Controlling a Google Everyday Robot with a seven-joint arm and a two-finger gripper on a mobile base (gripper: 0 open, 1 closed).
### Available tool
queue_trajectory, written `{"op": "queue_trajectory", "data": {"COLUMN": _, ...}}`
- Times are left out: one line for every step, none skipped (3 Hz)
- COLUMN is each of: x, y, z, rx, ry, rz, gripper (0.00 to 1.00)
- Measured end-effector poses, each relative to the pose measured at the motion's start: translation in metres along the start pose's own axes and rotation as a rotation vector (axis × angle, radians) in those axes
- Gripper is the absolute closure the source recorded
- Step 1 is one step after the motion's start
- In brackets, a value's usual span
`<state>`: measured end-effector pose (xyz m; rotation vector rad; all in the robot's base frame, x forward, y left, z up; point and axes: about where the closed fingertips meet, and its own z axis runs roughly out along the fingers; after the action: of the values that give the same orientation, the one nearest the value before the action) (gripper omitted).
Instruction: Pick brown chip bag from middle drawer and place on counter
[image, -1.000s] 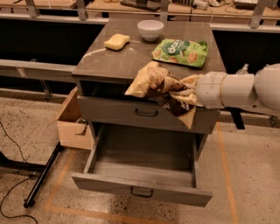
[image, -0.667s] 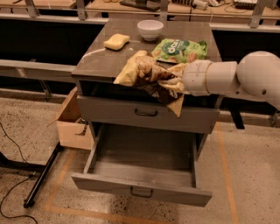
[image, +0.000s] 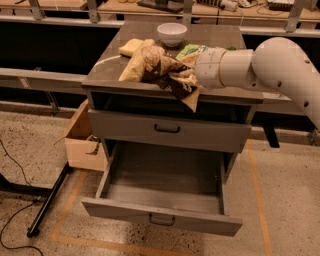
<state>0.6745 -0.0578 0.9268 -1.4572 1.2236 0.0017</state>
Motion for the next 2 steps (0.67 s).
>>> {"op": "queue_trajectory", "data": {"x": 0.001, "y": -0.022, "z": 0.023, "rx": 0.021, "ry": -0.005, "rz": -0.060, "gripper": 1.00}}
{"op": "queue_trajectory", "data": {"x": 0.003, "y": -0.057, "z": 0.035, "rx": 0.045, "ry": 0.014, "rz": -0.125, "gripper": 1.00}}
